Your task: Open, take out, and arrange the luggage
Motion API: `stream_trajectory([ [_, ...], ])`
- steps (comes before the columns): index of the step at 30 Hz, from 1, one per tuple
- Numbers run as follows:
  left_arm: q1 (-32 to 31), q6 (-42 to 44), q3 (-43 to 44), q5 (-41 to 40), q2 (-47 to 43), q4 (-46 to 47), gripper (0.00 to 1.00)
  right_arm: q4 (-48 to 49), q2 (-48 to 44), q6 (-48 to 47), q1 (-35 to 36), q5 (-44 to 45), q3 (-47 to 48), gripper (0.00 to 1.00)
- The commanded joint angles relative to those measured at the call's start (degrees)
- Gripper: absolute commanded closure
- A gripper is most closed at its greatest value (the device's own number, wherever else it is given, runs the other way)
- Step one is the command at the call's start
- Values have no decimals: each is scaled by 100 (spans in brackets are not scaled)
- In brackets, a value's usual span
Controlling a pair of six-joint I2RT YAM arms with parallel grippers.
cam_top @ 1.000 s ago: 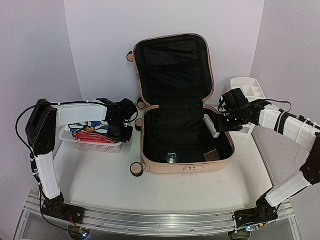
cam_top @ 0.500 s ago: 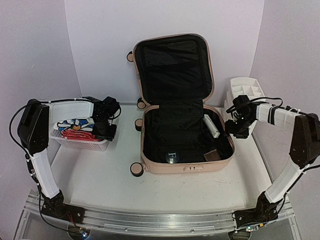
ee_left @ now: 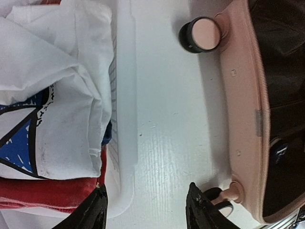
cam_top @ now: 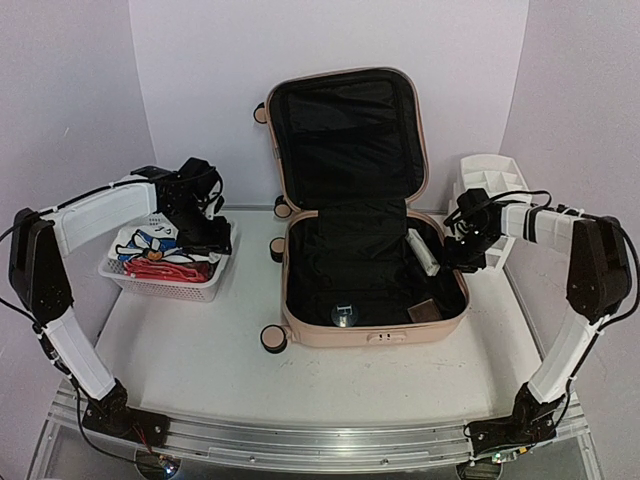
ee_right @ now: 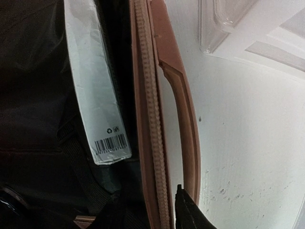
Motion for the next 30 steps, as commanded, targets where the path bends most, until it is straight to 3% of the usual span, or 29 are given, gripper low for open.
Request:
stream_trajectory([
  [1, -6, -61, 492, 499, -250, 25, 43, -44, 187, -44, 49, -319, 325, 78],
  [4, -98, -194, 524, 717, -169, 284, 43, -10, 232, -52, 242, -306, 419, 89],
  [17, -328, -609, 807, 1088, 1162, 957, 46, 406, 697, 749, 1448, 24, 880, 91],
  [23, -290, -553, 942, 627, 1394, 932, 49, 456, 896, 832, 1759, 41, 1166, 91],
  [27, -252, -500, 830, 349, 1242, 860, 47, 425, 1017, 831, 1865, 155, 1351, 79],
  [30, -225, -419, 859, 254, 1089, 782, 45, 301, 848, 697, 1855, 738, 1368, 61],
])
